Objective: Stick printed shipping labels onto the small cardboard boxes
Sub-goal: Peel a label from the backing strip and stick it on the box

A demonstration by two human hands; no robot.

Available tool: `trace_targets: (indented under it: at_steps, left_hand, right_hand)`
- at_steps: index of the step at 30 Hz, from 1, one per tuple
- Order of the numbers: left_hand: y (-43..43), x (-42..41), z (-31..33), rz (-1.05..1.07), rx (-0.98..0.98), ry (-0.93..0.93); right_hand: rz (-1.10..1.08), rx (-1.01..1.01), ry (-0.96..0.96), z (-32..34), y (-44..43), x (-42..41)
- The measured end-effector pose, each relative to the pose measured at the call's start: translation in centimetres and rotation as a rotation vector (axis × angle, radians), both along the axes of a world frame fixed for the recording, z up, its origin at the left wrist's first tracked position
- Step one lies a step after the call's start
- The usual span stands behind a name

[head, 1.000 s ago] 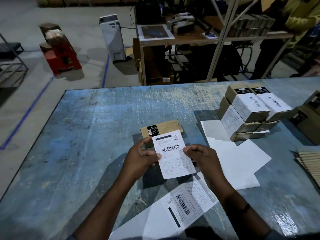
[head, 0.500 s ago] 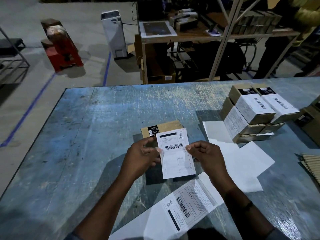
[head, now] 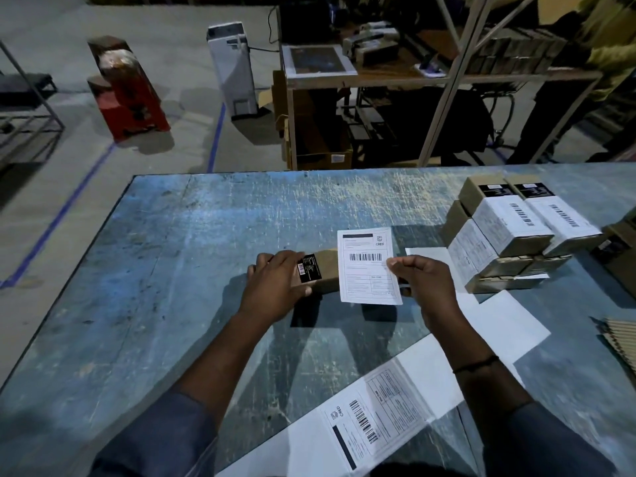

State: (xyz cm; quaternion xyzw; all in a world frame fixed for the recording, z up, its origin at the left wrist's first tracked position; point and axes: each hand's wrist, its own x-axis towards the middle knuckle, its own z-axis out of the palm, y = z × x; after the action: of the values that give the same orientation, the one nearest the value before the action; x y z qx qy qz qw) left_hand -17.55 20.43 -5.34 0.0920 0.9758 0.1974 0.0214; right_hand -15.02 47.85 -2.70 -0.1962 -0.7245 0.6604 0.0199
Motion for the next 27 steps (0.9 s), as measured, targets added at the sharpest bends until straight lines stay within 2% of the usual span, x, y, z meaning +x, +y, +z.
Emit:
trace_targets:
  at_steps: [6,16,23,27]
  left_hand:
    - [-2.0,-1.8,0.4,-0.148,-0.017,-0.004]
    - [-1.9,-1.3,-0.5,-0.077,0.067,-0.010]
    - [-1.7,-1.1,-0.2,-0.091,0.071,0.008]
    - [-1.7,-1.1,-0.3,-0.120,0.042,0.015]
  right_hand:
    - [-0.001,-0.024,-0.038,-1.0,-0.8,-0.8]
    - [-0.027,0.016,-0.040,-2.0,-4.1,-1.7]
    - [-0.016,0.088,-0.047,-2.1,-4.0,-2.2]
    - [-0.008,0.060,-0.063,-2.1,-3.6,-2.3]
